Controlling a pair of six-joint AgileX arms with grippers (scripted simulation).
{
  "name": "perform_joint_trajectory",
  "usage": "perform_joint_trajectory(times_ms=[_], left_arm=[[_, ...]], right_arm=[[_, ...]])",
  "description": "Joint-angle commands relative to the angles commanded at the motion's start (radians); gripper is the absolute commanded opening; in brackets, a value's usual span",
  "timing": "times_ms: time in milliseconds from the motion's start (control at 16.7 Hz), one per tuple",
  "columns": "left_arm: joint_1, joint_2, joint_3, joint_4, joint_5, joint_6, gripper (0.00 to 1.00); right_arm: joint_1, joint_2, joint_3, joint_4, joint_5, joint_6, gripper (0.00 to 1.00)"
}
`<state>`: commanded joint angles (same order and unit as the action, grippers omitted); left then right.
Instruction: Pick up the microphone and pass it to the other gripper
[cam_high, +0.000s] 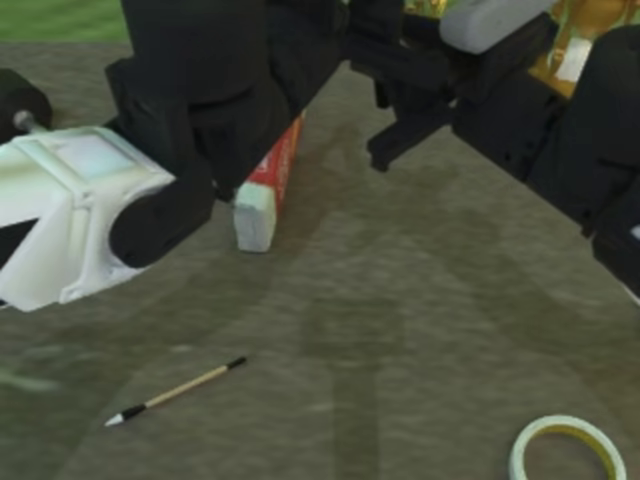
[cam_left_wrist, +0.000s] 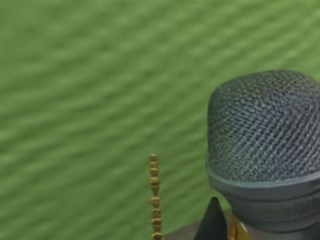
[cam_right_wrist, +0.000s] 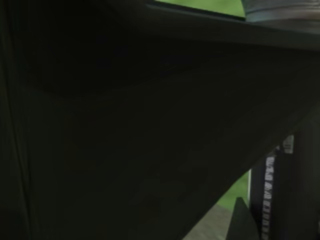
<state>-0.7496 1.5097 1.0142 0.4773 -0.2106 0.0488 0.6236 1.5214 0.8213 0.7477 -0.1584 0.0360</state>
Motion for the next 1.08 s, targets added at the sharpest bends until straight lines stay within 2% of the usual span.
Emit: perform_joint_trajectory(times_ms=[540,1080], left_arm=[[0.0,0.0,0.0,0.0,0.0,0.0,0.0],[0.0,0.0,0.0,0.0,0.0,0.0,0.0]], right_arm=[[0.0,0.0,0.0,0.0,0.0,0.0,0.0],[0.0,0.0,0.0,0.0,0.0,0.0,0.68]])
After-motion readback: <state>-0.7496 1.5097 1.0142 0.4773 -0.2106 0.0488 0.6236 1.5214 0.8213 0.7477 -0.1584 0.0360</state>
